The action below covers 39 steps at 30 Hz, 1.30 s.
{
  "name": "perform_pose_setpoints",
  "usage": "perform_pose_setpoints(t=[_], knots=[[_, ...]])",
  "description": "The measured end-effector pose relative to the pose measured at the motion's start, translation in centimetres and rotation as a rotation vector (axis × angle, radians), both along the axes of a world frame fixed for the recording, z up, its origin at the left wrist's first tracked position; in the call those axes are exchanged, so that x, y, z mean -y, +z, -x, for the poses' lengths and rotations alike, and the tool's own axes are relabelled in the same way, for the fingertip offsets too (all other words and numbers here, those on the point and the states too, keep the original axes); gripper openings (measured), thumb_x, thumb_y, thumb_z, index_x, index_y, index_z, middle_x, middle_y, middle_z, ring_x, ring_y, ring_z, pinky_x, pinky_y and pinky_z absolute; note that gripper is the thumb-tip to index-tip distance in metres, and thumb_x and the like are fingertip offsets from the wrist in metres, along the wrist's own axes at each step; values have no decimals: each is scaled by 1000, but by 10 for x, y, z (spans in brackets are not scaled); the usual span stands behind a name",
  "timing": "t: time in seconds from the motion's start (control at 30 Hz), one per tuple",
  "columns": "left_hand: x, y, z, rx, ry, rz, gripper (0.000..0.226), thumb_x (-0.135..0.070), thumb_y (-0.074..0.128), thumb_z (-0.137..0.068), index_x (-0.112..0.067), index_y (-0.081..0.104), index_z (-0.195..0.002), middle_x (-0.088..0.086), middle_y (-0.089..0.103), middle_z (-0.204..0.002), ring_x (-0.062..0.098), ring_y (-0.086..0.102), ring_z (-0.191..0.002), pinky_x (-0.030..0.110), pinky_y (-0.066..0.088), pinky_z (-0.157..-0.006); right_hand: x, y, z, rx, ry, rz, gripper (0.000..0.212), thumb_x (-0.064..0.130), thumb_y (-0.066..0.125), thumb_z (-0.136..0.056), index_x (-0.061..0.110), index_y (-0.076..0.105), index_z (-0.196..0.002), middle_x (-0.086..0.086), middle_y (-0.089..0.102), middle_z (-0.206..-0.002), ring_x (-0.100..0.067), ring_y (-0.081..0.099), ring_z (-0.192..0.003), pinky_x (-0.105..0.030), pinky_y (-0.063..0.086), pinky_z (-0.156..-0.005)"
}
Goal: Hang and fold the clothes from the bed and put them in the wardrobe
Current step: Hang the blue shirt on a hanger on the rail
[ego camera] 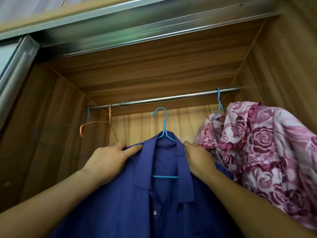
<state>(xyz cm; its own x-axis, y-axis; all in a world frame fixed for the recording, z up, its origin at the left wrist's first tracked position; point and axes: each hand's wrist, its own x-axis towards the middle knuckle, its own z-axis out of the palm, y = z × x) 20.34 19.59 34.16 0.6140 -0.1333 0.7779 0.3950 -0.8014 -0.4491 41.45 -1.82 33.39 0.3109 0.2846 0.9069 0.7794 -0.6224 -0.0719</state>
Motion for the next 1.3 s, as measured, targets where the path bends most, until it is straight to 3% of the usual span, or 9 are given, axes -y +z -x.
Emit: perform_pose_setpoints(t=[0.13, 0.23, 0.33, 0.47, 0.57, 0.7, 0.93, 1.03, 1.3], knots=[[8, 28, -1, -9, 89, -39, 63, -28, 36, -98, -59, 6, -144, -5, 52, -115, 27, 66, -96, 35, 46, -66, -17, 7, -14, -106, -107, -43, 29, 38, 36, -105, 18, 51, -119, -9, 51, -115, -34, 51, -114, -45, 45, -93], [16, 57, 3, -66, 250, -19, 58, -23, 33, -101, -55, 20, -147, -3, 54, -126, 27, 63, -110, 39, 51, -79, -29, 7, -28, -185, 24, 37, 37, 32, 39, -103, 22, 51, -137, -11, 55, -130, -33, 53, -118, -40, 44, -95], [32, 78, 2, -63, 385, -61, 51, -22, 31, -103, -50, 33, -146, -1, 57, -132, 27, 61, -117, 43, 52, -89, -43, 3, -28, -397, 404, 82, 29, 36, 43, -104, 27, 61, -124, 1, 66, -123, -19, 61, -110, -33, 48, -96], [62, 100, -26, -14, 501, -108, 41, -21, 34, -105, -39, 53, -137, 1, 60, -134, 28, 60, -120, 40, 48, -86, -57, 7, -18, -437, 582, 51, 32, 52, 43, -102, 29, 61, -115, 9, 66, -114, -10, 61, -106, -34, 48, -100], [74, 113, -54, -7, 521, -88, 38, -18, 37, -104, -31, 61, -131, 0, 62, -131, 26, 61, -118, 38, 42, -77, -52, 11, -16, -415, 590, 11, 38, 54, 47, -100, 29, 57, -127, 10, 65, -121, -8, 61, -107, -21, 45, -86], [74, 124, -78, 2, 564, -96, 37, -15, 38, -104, -27, 63, -129, 1, 63, -129, 26, 61, -118, 36, 39, -75, -34, 9, -21, -350, 605, -90, 27, 50, 45, -103, 34, 61, -116, 12, 69, -107, 0, 62, -96, -18, 47, -82], [65, 139, -94, 34, 610, -58, 33, -12, 44, -102, -25, 67, -121, 0, 66, -123, 24, 63, -113, 35, 41, -75, -4, 10, -35, -318, 534, -163, 45, 50, 48, -102, 22, 55, -136, 2, 63, -108, -12, 59, -101, -25, 40, -82], [65, 146, -95, 42, 615, -88, 32, -13, 42, -102, -24, 67, -119, 0, 66, -122, 24, 63, -112, 35, 40, -74, 0, 10, -35, -318, 507, -118, 42, 47, 56, -100, 22, 57, -133, -3, 64, -118, -15, 60, -106, -25, 43, -87], [67, 160, -86, 38, 707, -146, 28, -10, 47, -100, -24, 68, -110, -2, 66, -117, 22, 65, -107, 36, 40, -67, 5, 6, -27, -270, 493, -109, 26, 43, 56, -100, 24, 63, -116, -2, 69, -96, -15, 65, -88, -35, 53, -85]])
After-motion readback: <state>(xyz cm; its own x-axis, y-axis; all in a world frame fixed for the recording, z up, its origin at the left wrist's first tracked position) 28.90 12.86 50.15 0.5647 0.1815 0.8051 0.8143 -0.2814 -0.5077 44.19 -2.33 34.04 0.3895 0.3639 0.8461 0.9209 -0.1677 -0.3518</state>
